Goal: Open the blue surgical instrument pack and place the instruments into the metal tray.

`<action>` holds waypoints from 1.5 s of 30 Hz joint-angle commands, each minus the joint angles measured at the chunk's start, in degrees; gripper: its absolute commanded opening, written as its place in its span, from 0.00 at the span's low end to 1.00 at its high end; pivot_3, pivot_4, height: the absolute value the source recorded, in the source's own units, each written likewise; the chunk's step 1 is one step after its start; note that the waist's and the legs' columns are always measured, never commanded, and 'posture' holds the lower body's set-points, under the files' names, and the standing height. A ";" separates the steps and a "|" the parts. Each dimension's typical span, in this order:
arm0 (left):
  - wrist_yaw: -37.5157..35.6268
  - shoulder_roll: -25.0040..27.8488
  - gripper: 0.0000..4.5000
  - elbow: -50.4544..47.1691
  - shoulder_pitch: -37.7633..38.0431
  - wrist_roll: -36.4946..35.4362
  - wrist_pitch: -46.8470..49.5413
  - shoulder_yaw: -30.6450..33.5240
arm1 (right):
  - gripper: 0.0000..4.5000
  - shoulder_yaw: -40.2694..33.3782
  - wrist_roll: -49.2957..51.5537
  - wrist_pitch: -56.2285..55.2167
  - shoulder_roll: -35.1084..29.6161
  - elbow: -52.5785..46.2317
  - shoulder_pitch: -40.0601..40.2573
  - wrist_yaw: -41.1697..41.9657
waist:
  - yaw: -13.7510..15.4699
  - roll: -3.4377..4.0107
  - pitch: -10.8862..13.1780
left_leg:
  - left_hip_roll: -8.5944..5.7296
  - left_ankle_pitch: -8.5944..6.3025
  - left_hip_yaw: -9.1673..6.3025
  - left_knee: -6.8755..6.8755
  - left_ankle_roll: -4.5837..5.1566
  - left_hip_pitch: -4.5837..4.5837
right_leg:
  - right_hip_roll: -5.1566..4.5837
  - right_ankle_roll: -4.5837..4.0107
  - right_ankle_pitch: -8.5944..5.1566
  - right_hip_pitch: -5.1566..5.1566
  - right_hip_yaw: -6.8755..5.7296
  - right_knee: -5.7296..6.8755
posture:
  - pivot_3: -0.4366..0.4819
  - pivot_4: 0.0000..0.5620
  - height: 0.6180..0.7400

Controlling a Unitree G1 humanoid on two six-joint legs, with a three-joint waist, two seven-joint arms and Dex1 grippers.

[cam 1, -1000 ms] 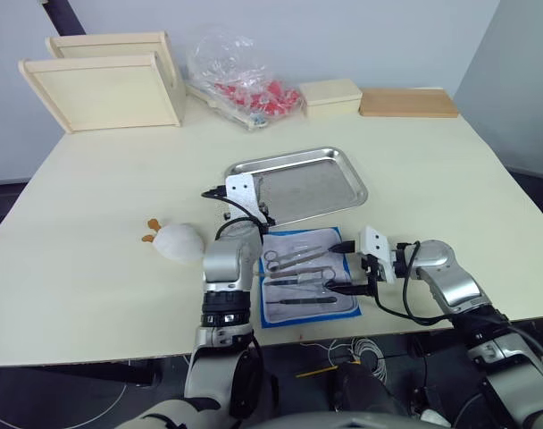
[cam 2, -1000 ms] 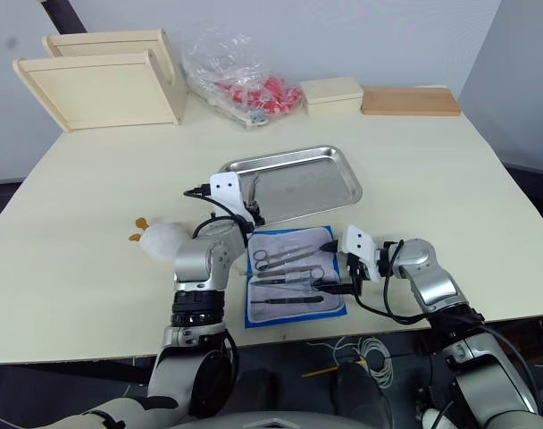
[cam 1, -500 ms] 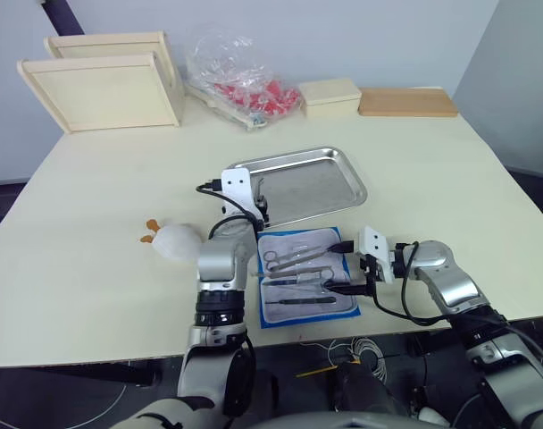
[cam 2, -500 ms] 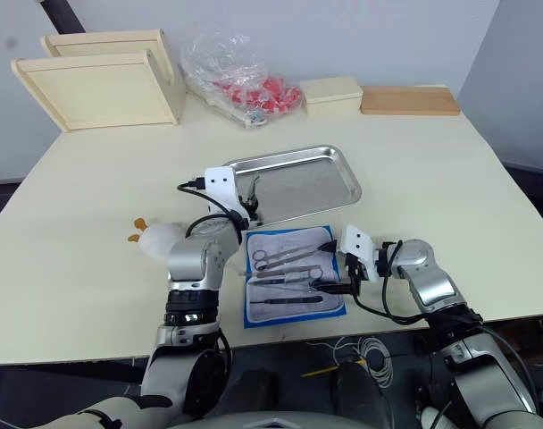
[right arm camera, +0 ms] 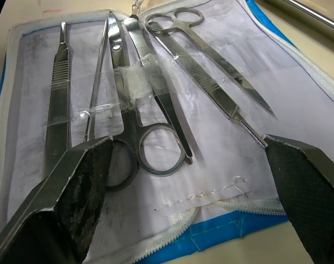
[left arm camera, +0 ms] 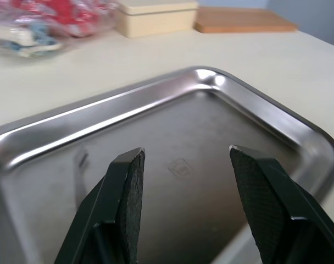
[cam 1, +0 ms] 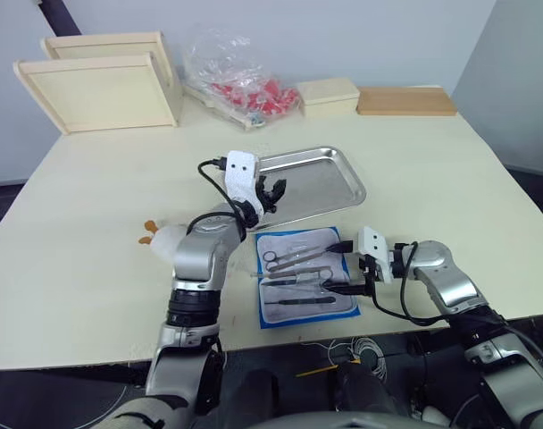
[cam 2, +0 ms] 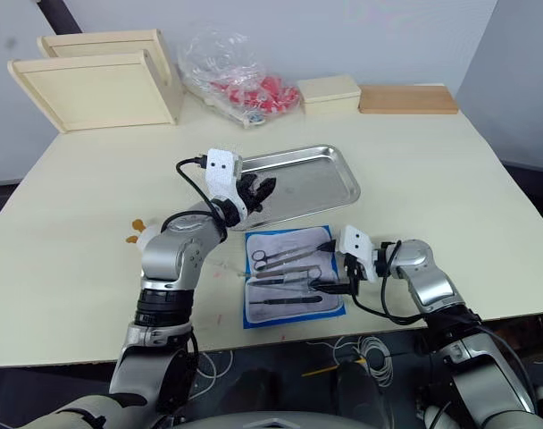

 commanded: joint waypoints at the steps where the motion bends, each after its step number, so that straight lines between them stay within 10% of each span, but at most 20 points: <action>1: -9.52 4.91 0.58 -3.36 1.53 -1.73 -5.36 -2.36 | 1.00 5.78 -6.42 2.23 -0.16 7.40 4.22 -1.73 | -0.19 0.03 0.02 | 0.00 0.00 0.00 -0.03 0.00 0.00 | -0.01 -0.04 -0.03 0.00 0.00 -0.01 | 0.48 0.27 1.00; 23: -55.13 31.28 0.58 -0.27 10.18 -15.16 -20.99 2.05 | 1.00 3.15 -3.87 -5.98 -2.50 7.86 5.16 1.63 | 0.05 0.42 0.28 | 0.31 -0.05 -1.21 -0.34 -0.06 -0.53 | -0.50 -0.88 -0.48 0.01 -1.10 -0.52 | 0.48 0.27 1.00; 45: -72.28 43.04 0.58 1.48 12.36 -19.86 -27.34 2.37 | 1.00 0.43 -0.10 -9.58 -5.99 5.82 6.02 5.19 | 1.95 0.73 0.52 | -0.52 -0.10 -2.08 -0.47 -0.14 -1.04 | -1.38 -0.60 -0.92 0.03 -1.94 -0.56 | 0.48 0.27 1.00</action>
